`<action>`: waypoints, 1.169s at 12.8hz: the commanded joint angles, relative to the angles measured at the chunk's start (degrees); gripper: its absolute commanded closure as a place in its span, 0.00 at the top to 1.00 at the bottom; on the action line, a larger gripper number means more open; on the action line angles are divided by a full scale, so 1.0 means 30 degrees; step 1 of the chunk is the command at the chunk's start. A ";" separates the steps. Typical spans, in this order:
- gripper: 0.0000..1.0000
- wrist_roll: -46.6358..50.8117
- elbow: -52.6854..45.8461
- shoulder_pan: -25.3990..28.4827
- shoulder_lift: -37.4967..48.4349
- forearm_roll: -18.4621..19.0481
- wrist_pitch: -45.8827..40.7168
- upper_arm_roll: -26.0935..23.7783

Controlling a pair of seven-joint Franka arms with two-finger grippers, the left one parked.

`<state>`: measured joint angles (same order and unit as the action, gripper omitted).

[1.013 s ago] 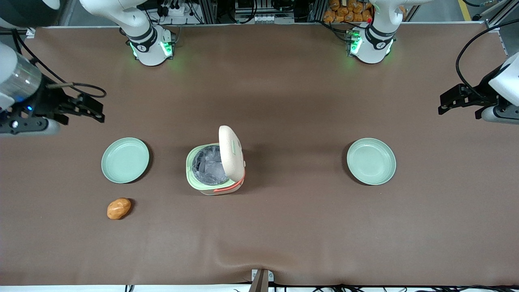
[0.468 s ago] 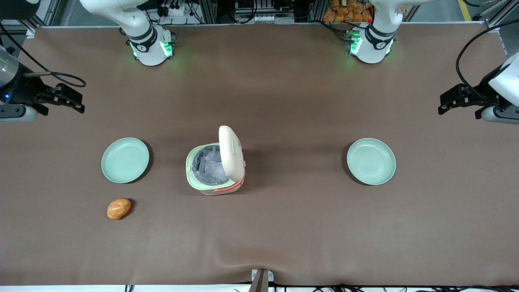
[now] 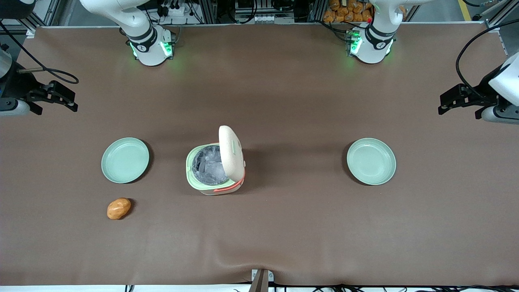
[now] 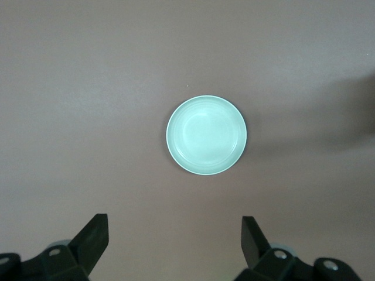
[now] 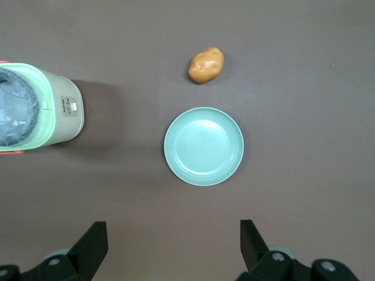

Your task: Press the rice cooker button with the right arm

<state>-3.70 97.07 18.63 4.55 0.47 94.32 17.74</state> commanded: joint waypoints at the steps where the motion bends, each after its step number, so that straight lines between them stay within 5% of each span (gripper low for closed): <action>1: 1.00 -0.0114 -0.0274 -0.0174 0.0272 0.0283 -0.0062 -0.0258; 15: 1.00 -0.0114 -0.0949 -0.1018 0.0183 0.0049 -0.0122 -0.0870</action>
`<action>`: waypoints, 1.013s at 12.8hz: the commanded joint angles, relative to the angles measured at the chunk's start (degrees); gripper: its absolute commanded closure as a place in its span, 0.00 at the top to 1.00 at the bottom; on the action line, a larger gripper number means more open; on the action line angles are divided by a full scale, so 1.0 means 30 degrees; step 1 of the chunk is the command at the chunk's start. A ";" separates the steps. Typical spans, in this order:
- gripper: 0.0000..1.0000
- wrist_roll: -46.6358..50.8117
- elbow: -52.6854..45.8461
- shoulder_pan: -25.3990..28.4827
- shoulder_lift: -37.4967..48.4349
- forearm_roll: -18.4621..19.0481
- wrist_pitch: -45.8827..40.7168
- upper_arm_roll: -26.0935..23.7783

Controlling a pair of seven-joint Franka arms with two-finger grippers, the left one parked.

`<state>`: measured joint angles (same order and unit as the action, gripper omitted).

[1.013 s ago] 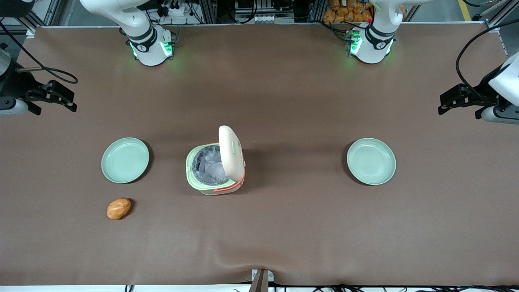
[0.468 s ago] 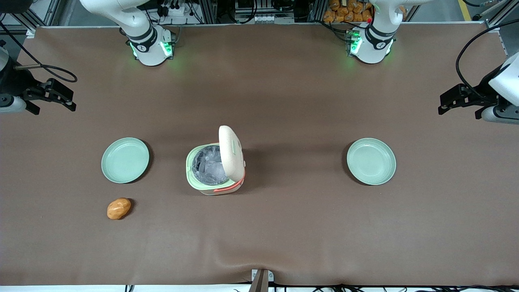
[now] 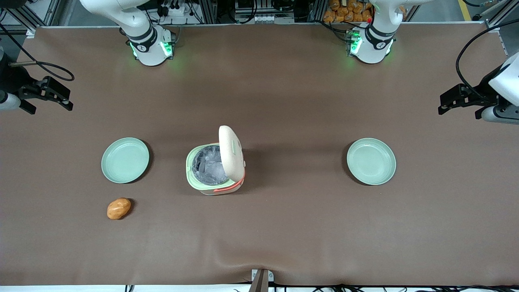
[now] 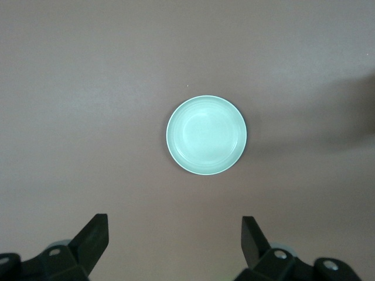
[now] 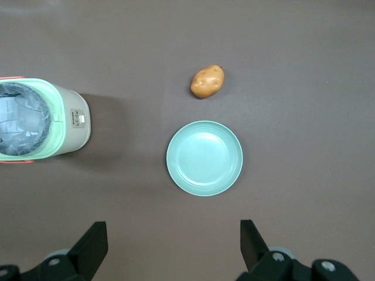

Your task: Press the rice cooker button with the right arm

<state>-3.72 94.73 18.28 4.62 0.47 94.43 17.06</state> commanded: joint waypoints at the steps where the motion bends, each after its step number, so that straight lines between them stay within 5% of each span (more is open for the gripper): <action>1: 1.00 -0.0107 -0.0201 -0.2126 0.0189 0.0049 -0.0362 -0.1925; 3: 1.00 -0.0107 -0.0201 -0.3571 0.0277 0.0049 -0.0510 -0.3429; 13: 1.00 -0.0107 -0.0348 -0.4101 0.0278 0.0020 -0.1094 -0.3813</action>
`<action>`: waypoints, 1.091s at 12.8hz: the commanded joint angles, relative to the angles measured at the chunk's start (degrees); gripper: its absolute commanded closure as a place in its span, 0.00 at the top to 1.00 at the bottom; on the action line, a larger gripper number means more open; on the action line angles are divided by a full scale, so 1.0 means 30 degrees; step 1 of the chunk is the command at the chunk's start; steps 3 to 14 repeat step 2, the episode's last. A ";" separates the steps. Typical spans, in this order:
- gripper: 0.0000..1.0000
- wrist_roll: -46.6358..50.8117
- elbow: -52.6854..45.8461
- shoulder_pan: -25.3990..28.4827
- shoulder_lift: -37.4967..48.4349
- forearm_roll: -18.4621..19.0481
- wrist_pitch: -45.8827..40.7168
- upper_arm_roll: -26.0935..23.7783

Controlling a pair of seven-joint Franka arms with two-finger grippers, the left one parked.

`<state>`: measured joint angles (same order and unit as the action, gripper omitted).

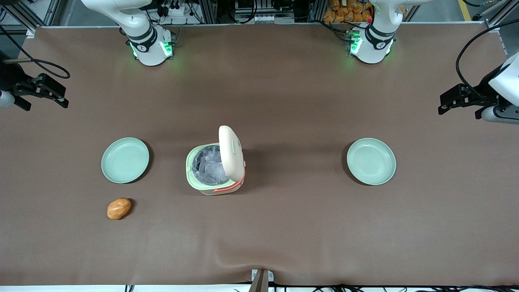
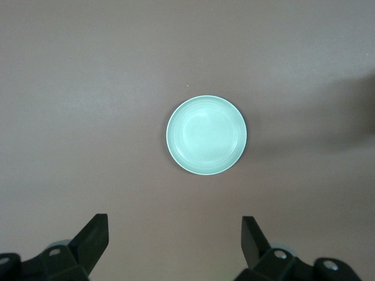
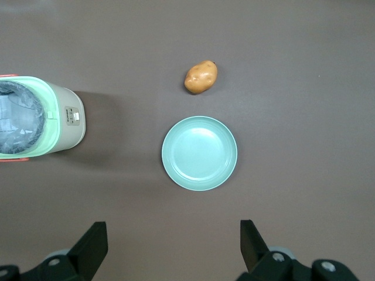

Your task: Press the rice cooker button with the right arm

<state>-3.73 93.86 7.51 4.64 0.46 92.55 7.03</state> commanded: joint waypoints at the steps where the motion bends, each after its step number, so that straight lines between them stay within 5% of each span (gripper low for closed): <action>1: 1.00 -0.0106 -0.0086 -0.0512 0.0298 -0.0008 -0.0528 -0.0467; 14: 1.00 -0.0106 -0.0115 -0.0512 0.0270 -0.0037 -0.0644 -0.0467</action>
